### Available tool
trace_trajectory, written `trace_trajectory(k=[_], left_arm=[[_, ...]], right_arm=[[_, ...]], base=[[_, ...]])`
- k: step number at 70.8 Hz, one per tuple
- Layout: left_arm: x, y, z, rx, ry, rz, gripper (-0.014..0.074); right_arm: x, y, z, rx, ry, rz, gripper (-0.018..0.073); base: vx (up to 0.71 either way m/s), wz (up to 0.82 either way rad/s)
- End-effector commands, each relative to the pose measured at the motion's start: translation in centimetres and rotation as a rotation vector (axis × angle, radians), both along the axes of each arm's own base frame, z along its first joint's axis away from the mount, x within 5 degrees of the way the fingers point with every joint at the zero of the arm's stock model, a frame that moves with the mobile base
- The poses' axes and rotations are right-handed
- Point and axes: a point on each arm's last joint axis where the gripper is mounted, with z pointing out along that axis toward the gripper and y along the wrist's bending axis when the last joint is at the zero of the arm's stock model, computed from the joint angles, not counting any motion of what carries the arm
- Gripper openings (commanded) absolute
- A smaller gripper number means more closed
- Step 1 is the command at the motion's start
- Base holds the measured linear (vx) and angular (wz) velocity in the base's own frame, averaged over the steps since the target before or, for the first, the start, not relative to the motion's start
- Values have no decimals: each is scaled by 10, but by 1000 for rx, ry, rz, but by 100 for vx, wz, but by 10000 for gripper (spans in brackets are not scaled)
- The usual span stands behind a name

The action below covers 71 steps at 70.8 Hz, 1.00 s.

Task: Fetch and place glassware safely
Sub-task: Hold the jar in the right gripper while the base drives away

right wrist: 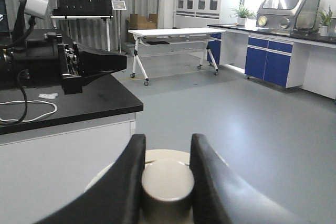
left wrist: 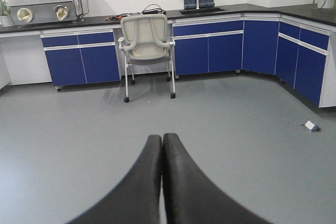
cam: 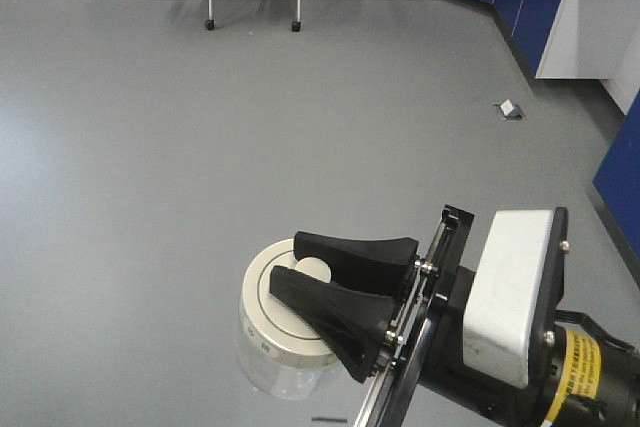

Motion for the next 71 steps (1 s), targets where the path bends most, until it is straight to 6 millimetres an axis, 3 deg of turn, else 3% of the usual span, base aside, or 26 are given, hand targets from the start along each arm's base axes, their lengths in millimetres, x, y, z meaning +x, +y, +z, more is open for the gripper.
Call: trace_trajectory(k=[1, 71], left_arm=[[0, -1, 16, -14, -97, -12, -7], [0, -1, 16, -14, -97, -12, -7]], right_arm=[[-3, -1, 23, 133, -74, 27, -3], [-3, -1, 23, 132, -74, 28, -3]], base=[[52, -2], [56, -3]])
